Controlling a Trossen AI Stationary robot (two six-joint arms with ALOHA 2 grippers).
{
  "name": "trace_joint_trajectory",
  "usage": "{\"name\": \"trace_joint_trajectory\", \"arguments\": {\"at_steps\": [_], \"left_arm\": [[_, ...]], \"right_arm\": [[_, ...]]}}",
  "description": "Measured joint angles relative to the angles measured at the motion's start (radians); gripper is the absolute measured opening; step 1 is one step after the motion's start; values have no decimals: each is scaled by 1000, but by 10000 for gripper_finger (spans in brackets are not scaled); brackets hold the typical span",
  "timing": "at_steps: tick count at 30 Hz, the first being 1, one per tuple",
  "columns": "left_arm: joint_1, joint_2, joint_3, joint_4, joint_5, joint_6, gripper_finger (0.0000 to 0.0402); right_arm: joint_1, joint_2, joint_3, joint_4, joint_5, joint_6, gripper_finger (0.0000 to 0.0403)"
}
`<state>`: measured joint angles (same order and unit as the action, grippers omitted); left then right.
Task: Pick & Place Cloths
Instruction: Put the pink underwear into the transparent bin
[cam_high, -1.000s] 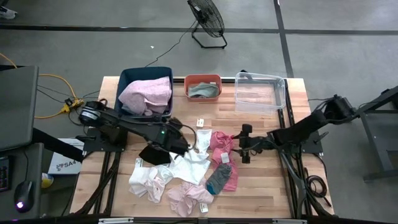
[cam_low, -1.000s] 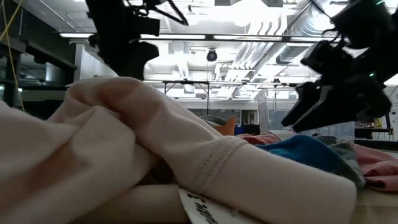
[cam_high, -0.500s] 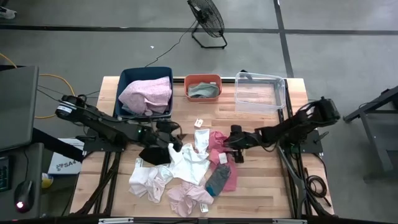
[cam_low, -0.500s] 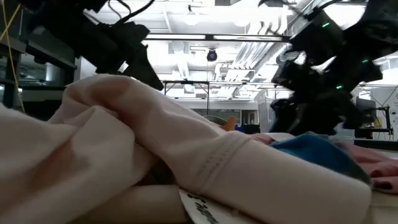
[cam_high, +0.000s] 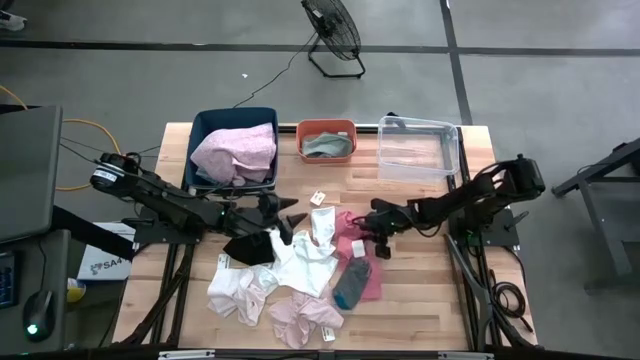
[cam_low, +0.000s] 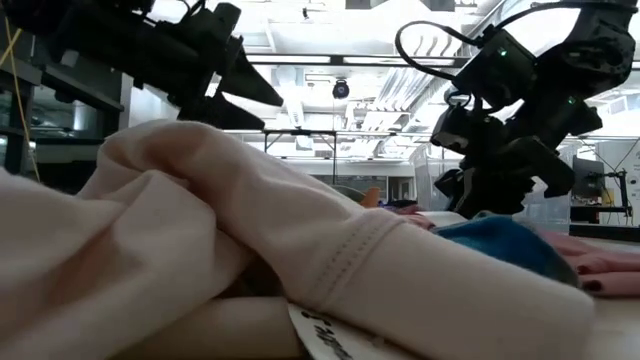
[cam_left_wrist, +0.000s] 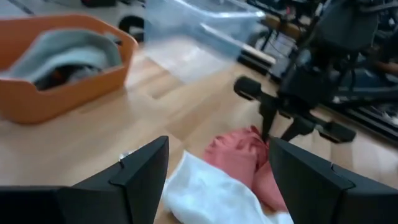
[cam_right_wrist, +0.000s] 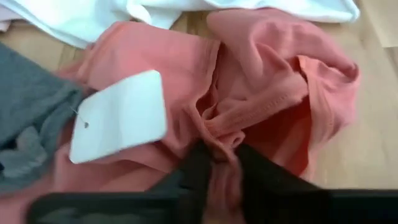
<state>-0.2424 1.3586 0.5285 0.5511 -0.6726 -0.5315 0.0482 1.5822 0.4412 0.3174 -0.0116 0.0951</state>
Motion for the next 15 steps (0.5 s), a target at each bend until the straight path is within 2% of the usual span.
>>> {"name": "trace_joint_trajectory", "arguments": {"at_steps": [2,3,9,15], "left_arm": [[0,0,0,8,-24,5,268],[0,0,0,8,-39,5,268],[0,0,0,-2,-49,0,268],[0,0,0,-2,-49,0,268]], "right_arm": [[-8,1,1,1,0,5,19],[-11,1,1,0,0,6,13],[-10,-33,-1,-34,42,38,8],[-9,-207,-3,-154,136,40,6]]}}
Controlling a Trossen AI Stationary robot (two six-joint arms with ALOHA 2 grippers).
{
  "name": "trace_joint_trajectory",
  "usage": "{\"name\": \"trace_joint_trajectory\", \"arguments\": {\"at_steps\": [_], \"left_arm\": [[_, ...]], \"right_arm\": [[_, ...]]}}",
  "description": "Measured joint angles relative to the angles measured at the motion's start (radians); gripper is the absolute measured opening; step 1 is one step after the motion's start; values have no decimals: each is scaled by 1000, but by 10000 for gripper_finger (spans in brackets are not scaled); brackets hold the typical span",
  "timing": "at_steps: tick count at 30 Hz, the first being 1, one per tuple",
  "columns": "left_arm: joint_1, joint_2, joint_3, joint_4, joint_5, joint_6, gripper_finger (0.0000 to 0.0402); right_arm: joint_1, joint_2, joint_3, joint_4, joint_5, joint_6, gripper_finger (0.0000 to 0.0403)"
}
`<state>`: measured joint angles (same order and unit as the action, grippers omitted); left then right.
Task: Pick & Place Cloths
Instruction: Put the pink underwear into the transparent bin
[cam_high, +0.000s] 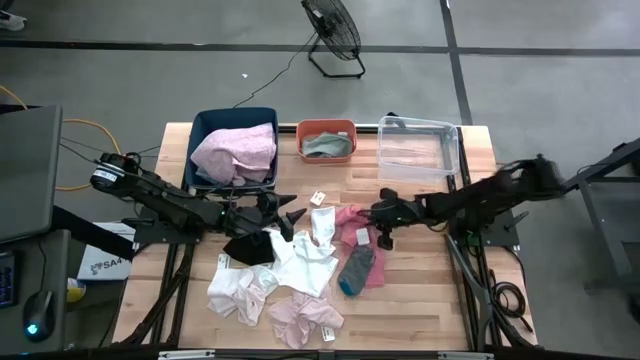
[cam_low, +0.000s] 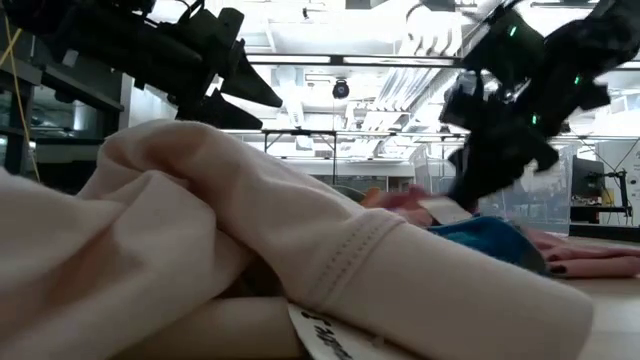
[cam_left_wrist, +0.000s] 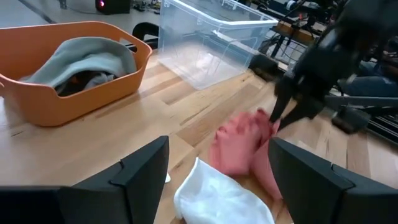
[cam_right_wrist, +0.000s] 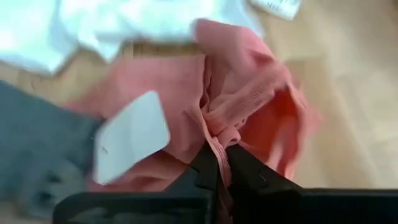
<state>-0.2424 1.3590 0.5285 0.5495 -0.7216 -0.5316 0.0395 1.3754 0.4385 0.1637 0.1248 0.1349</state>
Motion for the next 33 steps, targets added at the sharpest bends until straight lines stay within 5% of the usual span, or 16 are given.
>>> {"name": "trace_joint_trajectory", "arguments": {"at_steps": [18,33], "left_arm": [[0,0,0,-11,8,-25,268],[0,0,0,-36,8,-49,268]], "right_arm": [[46,-568,2,-74,200,-104,5],[45,-691,2,350,606,-544,5]]}}
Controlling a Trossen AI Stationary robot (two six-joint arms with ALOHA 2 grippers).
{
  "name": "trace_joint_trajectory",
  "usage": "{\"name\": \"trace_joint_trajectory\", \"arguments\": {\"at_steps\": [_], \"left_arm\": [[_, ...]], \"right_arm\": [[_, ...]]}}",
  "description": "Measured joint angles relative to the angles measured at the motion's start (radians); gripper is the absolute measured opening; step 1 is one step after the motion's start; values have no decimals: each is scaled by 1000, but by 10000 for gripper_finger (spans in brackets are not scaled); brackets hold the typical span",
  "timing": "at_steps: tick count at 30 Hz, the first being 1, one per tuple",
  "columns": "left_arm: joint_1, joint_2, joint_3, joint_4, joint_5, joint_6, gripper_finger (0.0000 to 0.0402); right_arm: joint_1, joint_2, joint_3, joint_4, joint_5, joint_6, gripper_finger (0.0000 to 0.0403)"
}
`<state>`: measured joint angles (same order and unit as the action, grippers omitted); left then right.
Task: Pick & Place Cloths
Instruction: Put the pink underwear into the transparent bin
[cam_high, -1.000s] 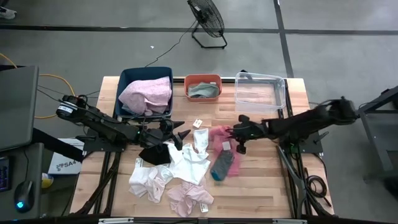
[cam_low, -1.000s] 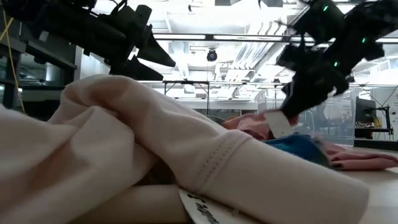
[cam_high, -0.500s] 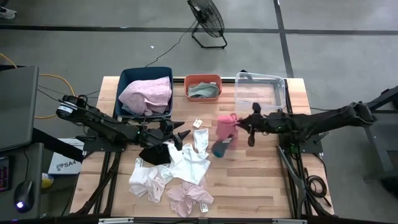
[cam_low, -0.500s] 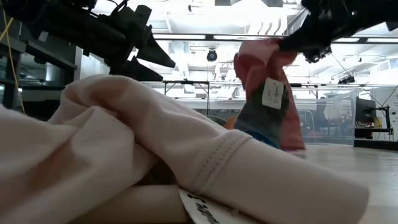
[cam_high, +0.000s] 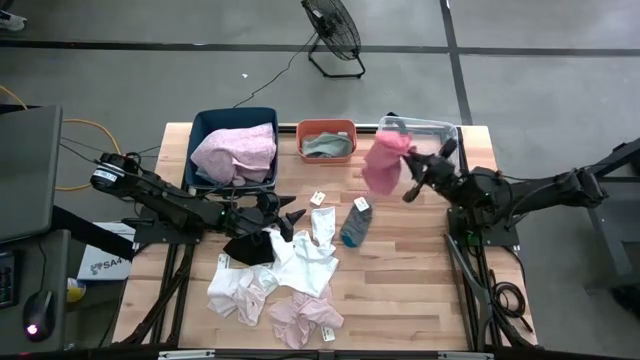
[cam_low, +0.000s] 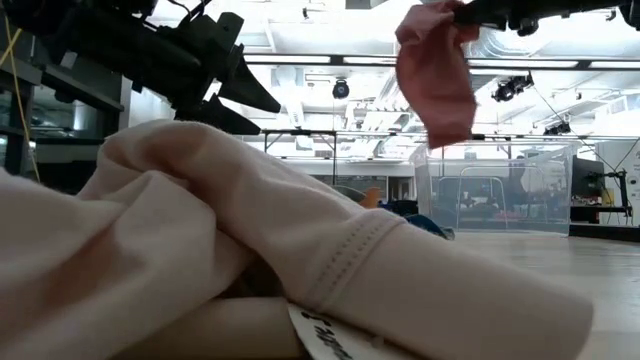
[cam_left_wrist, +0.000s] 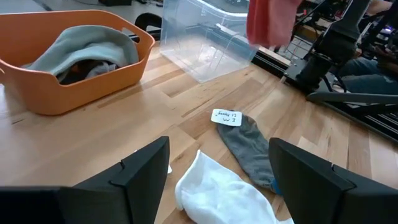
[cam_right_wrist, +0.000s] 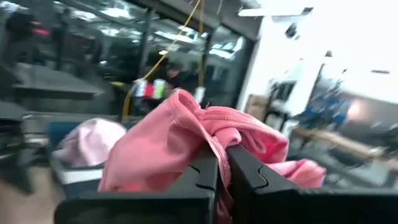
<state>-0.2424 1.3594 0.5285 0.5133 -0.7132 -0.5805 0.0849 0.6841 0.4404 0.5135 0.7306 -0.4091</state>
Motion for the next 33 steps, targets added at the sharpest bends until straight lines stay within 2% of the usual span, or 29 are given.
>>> {"name": "trace_joint_trajectory", "arguments": {"at_steps": [2,5,11,17,22,25,33], "left_arm": [[0,0,0,0,1,0,268],[0,0,0,0,4,0,268],[0,0,0,0,5,-1,268],[0,0,0,0,6,-1,268],[0,0,0,0,8,-1,268],[0,0,0,1,8,-4,268],[0,0,0,0,26,-26,268]], "right_arm": [[-6,0,0,51,33,-71,5],[-37,0,0,109,145,-165,5],[-134,1,0,135,323,-292,5],[-275,2,0,180,326,-344,5],[-386,18,1,140,296,-352,5],[-424,39,2,10,291,-282,5],[-448,100,1,-332,268,97,5]]}}
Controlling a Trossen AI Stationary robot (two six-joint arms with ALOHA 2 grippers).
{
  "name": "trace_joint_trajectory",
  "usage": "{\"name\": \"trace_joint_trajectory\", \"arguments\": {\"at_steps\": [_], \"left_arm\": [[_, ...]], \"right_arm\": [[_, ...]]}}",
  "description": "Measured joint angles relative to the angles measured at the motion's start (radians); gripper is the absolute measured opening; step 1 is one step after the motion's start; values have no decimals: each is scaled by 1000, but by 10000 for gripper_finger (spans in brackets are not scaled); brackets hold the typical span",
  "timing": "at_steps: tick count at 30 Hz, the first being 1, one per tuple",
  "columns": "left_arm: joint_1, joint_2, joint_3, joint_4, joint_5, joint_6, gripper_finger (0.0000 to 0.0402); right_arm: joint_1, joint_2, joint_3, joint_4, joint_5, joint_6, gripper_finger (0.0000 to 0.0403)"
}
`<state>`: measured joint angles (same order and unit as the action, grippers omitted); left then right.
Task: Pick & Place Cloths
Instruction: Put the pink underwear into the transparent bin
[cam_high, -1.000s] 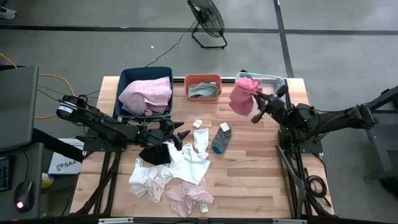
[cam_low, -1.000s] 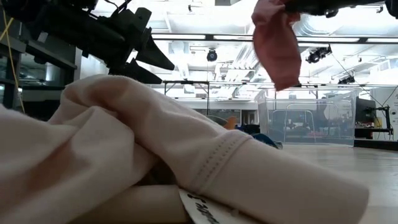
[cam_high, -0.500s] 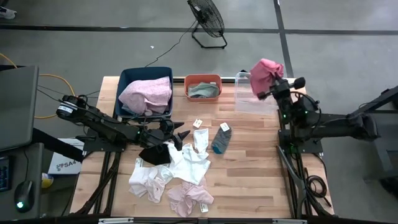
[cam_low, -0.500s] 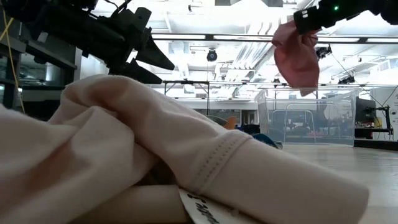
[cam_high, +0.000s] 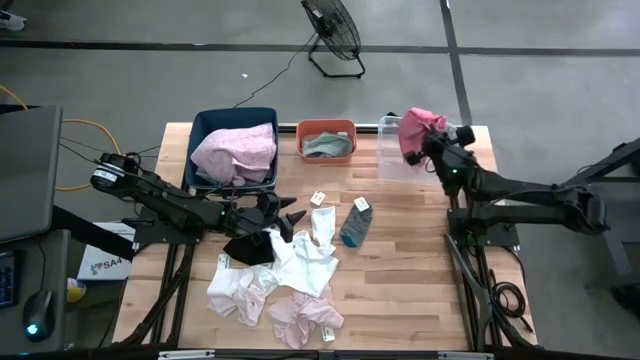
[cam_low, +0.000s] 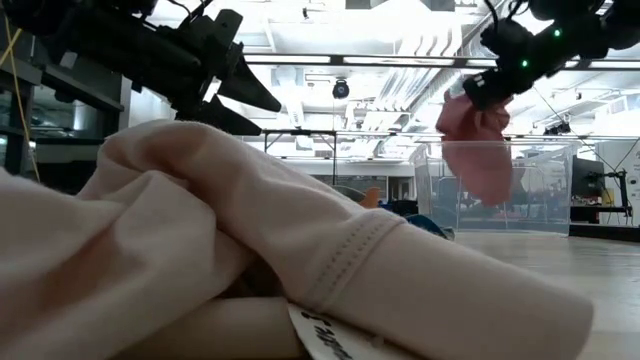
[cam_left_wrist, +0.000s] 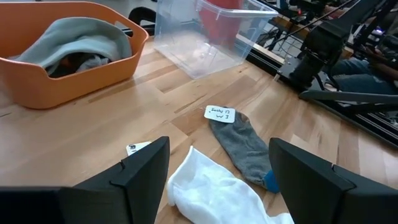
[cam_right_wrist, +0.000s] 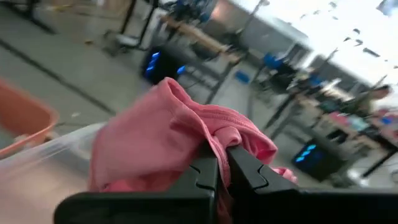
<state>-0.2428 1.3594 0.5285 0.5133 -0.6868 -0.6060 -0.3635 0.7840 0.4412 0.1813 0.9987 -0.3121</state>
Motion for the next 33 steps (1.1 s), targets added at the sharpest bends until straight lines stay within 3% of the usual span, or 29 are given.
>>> {"name": "trace_joint_trajectory", "arguments": {"at_steps": [11,21,33], "left_arm": [[0,0,0,0,3,-8,268],[0,0,0,-1,3,-13,268],[0,0,0,-19,3,-39,268]], "right_arm": [[-65,20,0,-224,-200,369,5],[-212,32,6,-359,-405,549,5],[-266,215,224,-642,-489,669,21]]}}
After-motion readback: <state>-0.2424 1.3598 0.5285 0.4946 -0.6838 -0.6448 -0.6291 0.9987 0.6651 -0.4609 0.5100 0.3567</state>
